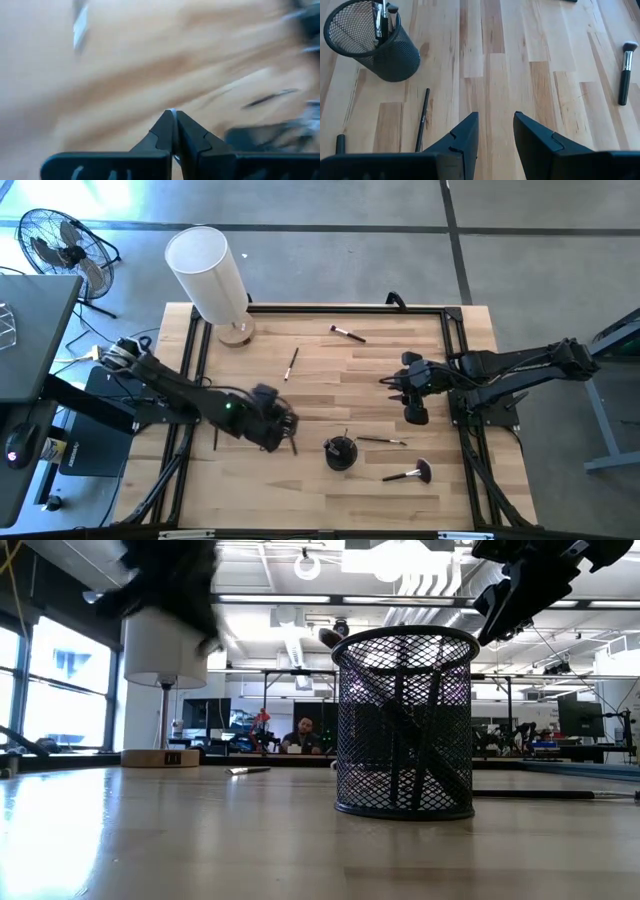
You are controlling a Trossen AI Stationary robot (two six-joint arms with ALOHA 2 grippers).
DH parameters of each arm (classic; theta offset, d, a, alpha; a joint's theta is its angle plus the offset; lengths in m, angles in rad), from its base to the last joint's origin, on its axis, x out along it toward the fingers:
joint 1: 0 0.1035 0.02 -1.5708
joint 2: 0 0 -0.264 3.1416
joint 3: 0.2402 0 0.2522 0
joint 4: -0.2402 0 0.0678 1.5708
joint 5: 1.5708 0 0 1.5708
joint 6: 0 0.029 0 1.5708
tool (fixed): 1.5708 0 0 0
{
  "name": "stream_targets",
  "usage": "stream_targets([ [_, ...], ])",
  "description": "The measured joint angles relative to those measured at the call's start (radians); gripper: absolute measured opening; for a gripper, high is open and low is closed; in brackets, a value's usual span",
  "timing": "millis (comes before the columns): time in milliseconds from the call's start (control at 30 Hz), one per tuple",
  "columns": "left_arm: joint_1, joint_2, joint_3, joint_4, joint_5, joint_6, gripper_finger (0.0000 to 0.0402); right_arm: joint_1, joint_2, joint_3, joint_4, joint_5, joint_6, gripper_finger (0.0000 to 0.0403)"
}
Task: Pick & Place Makeup Supplies
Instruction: Put the makeup brush into the black makeup holder
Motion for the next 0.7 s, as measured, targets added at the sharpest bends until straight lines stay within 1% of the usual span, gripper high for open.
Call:
stream_targets([
  [67, -0.004, 0.000, 0.104, 0.012, -0.118, 0.239, 0.0002, 0.000, 0.000, -0.007, 0.003, 0.000, 0.000, 0.0116],
  [133, -0.009, 0.005, 0.189, 0.097, -0.226, 0.519, 0.0002, 0.000, 0.000, -0.024, 0.011, 0.000, 0.006, 0.0116],
  [200, -0.002, 0.040, 0.258, 0.212, -0.291, 0.828, 0.0002, 0.000, 0.000, -0.053, 0.032, 0.000, 0.019, 0.0116],
  [300, 0.002, 0.091, 0.313, 0.353, -0.277, 1.246, 0.0002, 0.000, 0.000, -0.104, 0.062, -0.005, 0.050, 0.0116],
  [367, 0.004, 0.129, 0.338, 0.481, -0.234, 1.435, 0.0001, 0.000, -0.001, -0.130, 0.076, -0.012, 0.080, 0.0116],
  [400, 0.002, 0.139, 0.337, 0.503, -0.236, 1.490, 0.0001, 0.000, -0.001, -0.138, 0.078, -0.021, 0.095, 0.0116],
  [467, 0.001, 0.179, 0.335, 0.555, -0.240, 1.535, 0.0001, 0.000, -0.005, -0.147, 0.086, -0.038, 0.113, 0.0116],
  [567, 0.003, 0.240, 0.330, 0.580, -0.212, 1.541, 0.0001, 0.000, -0.008, -0.147, 0.092, -0.061, 0.131, 0.0116],
  [633, 0.003, 0.275, 0.333, 0.636, -0.172, 1.537, 0.0001, 0.001, -0.017, -0.147, 0.098, -0.061, 0.132, 0.0116],
  [700, 0.002, 0.296, 0.334, 0.657, -0.155, 1.530, 0.0001, 0.001, -0.025, -0.147, 0.107, -0.061, 0.135, 0.0116],
])
